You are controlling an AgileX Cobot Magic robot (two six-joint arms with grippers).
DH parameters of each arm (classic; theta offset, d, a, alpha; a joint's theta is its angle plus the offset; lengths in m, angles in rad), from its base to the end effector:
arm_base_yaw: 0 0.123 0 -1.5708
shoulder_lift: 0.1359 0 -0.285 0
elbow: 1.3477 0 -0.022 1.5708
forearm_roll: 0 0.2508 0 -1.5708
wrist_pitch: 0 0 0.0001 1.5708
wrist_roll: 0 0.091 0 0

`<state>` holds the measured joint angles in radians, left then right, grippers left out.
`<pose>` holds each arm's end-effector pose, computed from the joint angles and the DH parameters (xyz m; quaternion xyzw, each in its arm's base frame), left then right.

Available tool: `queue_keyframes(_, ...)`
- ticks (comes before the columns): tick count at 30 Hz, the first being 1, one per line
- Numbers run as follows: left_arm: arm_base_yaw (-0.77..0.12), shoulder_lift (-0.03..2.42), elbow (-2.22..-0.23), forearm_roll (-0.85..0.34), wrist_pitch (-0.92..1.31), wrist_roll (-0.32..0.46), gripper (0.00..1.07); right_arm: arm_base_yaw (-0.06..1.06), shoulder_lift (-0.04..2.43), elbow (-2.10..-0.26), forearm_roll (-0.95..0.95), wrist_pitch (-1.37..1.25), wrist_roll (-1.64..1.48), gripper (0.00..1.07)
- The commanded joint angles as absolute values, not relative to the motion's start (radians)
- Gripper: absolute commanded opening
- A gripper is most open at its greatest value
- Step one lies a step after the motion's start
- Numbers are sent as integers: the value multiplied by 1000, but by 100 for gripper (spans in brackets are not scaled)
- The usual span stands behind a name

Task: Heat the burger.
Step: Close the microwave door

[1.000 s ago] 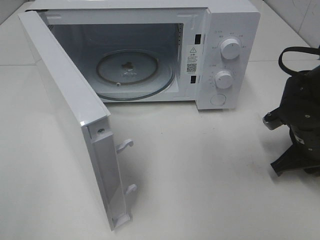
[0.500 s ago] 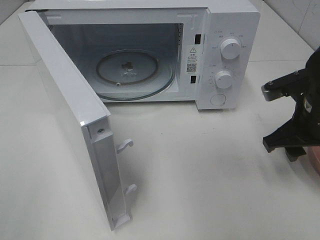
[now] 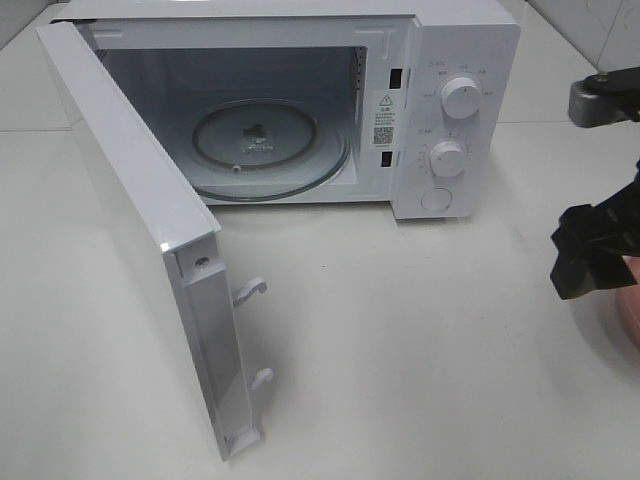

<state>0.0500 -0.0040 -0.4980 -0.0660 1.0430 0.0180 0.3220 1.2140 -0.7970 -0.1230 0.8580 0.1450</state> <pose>-0.0043 -0.0054 0.2783 -0.0125 0.8475 -0.0150 0.5304 0.2076 0.0604 0.2567 -0.1171 0.9733 -0.0079 0.1971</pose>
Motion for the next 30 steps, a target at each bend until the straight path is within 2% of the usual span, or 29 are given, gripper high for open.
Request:
queue_keyframes(1, 49, -27, -497, -71, 1037, 18, 101, 319, 1131, -798, -102, 920, 122, 80)
queue_keyframes(22, 49, -27, -497, -71, 1037, 18, 101, 318, 645, -794, -75, 1131, 120, 76)
queue_keyframes(27, 49, -27, -497, -71, 1037, 18, 101, 314, 514, -738, -76, 1127, 126, 76)
queue_keyframes(30, 49, -27, -497, -71, 1037, 18, 101, 271, 440, -696, -72, 1130, 136, 76)
